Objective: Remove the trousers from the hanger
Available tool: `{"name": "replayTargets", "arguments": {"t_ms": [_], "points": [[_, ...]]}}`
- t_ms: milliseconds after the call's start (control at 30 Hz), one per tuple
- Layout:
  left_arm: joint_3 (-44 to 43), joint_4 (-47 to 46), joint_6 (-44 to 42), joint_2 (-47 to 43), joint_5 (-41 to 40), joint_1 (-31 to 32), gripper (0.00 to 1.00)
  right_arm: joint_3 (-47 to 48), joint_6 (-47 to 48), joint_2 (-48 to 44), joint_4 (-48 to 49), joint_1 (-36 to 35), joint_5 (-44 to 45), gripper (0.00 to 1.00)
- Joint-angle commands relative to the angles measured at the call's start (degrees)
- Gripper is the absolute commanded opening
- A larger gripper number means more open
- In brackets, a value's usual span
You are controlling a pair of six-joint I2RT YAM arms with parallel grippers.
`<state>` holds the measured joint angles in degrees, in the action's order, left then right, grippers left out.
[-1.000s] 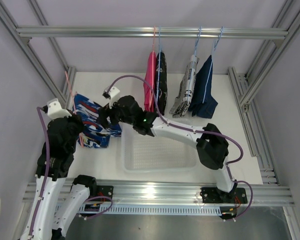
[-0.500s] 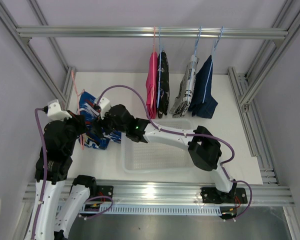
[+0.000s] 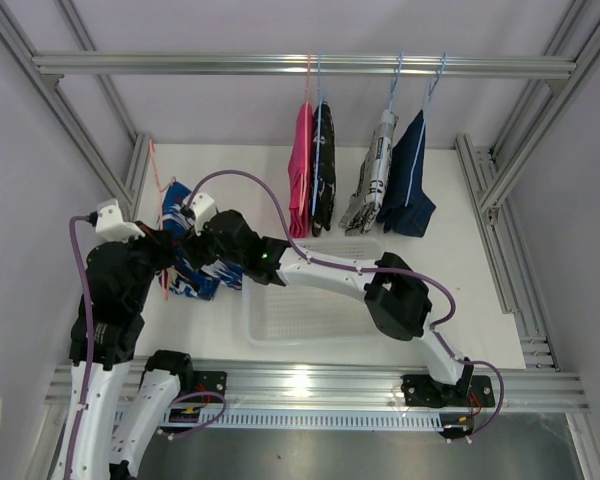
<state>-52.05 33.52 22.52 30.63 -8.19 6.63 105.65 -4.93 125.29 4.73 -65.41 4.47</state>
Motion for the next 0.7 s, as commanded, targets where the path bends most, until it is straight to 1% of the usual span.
{"name": "replayTargets", "arguments": {"t_ms": [0, 133, 167, 333, 367, 533, 633, 667], "points": [[-1.1, -8.6, 1.1, -1.0, 3.2, -0.7, 0.00, 4.2, 1.8, 1.4, 3.0, -0.2, 6.3, 0.69], [-0.9, -8.7, 1.3, -1.1, 4.0, -0.7, 0.00, 4.7, 1.9, 1.8, 4.1, 0.1, 8.2, 0.62], [-0.8, -8.8, 1.4, -1.2, 4.1, -0.7, 0.01, 4.7, 1.7, 1.8, 4.5, 0.2, 8.5, 0.58], [-0.7, -9.0, 1.7, -1.2, 5.3, -0.7, 0.00, 5.7, 1.3, 2.7, 5.4, 0.5, 9.3, 0.52], [-0.7, -9.0, 1.7, -1.2, 5.2, -0.8, 0.00, 6.0, 0.6, 3.2, 5.5, 0.6, 9.3, 0.49], [-0.6, -9.3, 1.8, -1.3, 5.7, -1.3, 0.00, 6.9, -1.4, 4.7, 6.6, 0.7, 8.5, 0.43], [-0.4, -9.3, 1.9, -1.2, 5.7, -1.3, 0.01, 7.3, -2.2, 5.3, 7.2, 0.8, 8.2, 0.34], [-0.2, -9.4, 1.8, -1.4, 5.7, -1.3, 0.00, 7.5, -2.5, 5.4, 7.2, 0.8, 8.1, 0.27]]}}
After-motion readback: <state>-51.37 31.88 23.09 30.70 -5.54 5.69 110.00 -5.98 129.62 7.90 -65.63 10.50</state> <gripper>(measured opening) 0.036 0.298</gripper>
